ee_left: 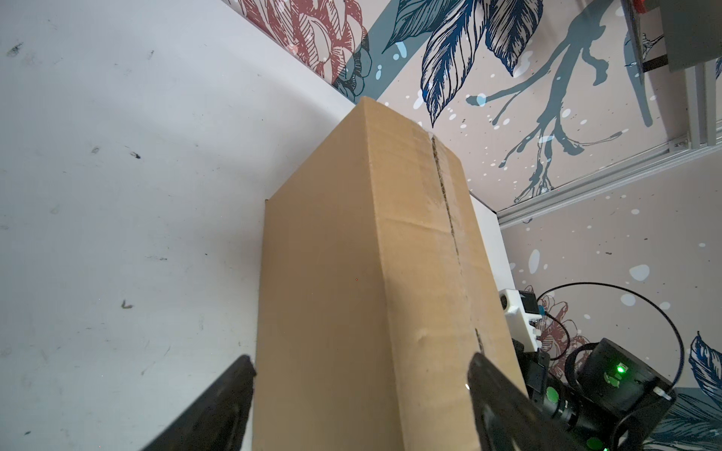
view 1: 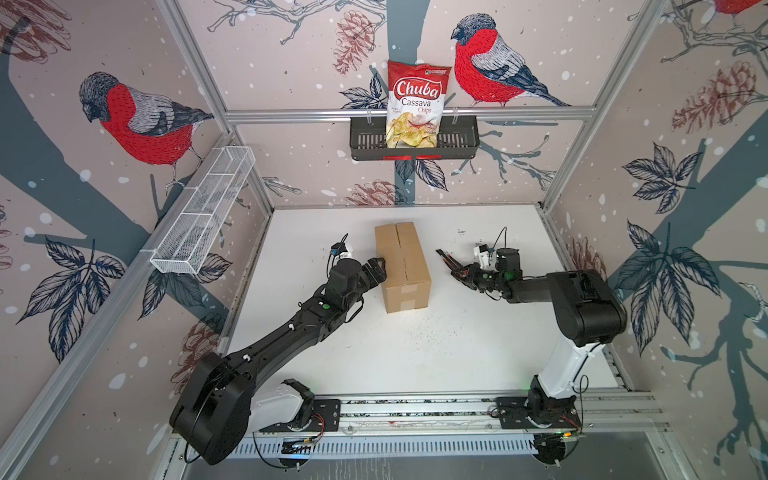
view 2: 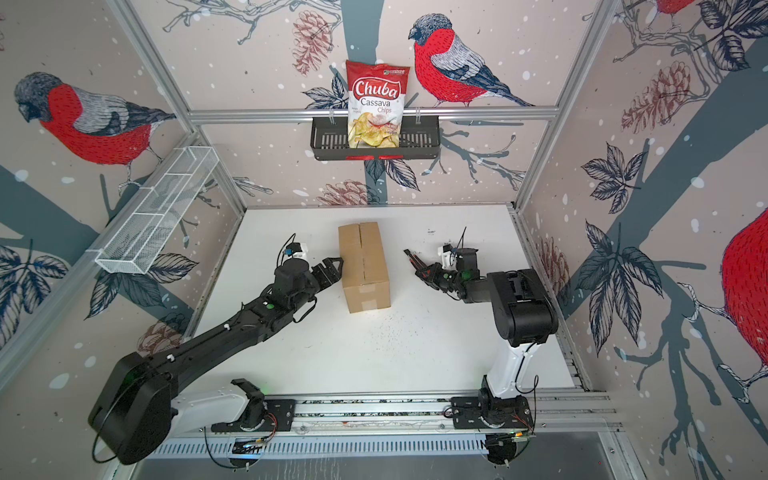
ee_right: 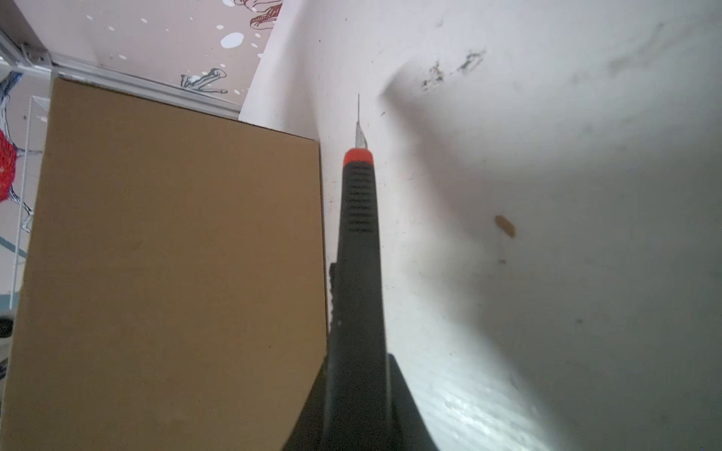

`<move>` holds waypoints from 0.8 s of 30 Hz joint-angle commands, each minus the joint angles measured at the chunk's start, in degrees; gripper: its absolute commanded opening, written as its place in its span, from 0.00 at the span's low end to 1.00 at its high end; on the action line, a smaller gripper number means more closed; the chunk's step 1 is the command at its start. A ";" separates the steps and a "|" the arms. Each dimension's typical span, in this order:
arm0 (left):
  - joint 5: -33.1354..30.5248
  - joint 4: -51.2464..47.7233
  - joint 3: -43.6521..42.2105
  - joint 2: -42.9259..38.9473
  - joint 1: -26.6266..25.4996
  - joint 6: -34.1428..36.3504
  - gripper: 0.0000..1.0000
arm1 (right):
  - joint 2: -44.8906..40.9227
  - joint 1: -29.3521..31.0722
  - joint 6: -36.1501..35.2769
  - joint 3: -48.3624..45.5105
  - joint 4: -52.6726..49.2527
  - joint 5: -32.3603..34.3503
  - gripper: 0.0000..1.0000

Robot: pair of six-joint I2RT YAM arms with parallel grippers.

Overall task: Unpack the express box
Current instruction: 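Lower the knife onto the table beside the box and open the right gripper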

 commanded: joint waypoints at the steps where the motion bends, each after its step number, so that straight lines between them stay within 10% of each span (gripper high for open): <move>1: -0.90 0.23 -0.20 -0.62 0.13 -0.08 0.85 | 0.38 -0.21 0.64 -0.20 1.54 1.18 0.14; 24: -0.71 0.97 -2.05 -2.39 0.13 -0.87 0.85 | -2.14 -0.22 1.03 -3.48 -0.09 4.66 0.36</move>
